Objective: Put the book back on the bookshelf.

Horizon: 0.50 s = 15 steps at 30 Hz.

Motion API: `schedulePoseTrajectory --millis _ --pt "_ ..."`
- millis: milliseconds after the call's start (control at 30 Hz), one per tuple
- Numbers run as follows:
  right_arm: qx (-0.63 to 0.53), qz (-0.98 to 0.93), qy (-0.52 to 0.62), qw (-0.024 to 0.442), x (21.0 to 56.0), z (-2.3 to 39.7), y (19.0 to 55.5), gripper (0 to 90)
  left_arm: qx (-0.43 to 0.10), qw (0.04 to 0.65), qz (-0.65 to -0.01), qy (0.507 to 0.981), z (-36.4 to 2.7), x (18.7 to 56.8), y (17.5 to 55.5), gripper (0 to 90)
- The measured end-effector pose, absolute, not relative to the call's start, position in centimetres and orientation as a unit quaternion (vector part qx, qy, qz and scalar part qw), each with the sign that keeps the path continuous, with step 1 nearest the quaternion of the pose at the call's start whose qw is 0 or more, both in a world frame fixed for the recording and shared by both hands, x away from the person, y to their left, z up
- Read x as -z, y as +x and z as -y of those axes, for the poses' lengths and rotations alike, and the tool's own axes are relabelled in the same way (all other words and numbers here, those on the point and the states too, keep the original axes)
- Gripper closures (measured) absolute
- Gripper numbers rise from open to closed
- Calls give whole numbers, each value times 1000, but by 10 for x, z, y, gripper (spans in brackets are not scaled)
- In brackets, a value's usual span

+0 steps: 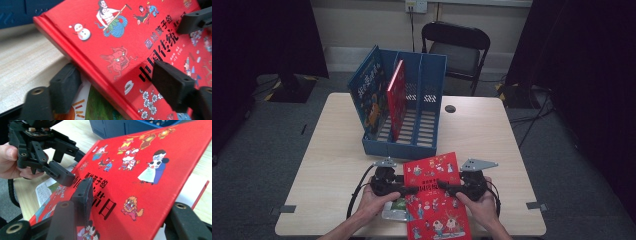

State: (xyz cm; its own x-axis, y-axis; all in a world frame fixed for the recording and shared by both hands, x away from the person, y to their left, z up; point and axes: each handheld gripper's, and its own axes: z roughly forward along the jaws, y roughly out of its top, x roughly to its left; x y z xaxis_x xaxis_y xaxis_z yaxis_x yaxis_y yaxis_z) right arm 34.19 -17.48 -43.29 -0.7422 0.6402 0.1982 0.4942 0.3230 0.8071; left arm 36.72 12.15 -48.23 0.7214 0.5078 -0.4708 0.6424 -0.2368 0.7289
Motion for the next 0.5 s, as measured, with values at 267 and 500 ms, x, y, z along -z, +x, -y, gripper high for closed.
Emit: schedulePoseTrajectory --millis 267,500 --pt "-455 -803 379 69 431 178 345 460 68 513 -365 774 -127 478 368 382" --pt "-454 -798 393 58 431 179 347 430 86 534 -341 769 -127 473 364 391"
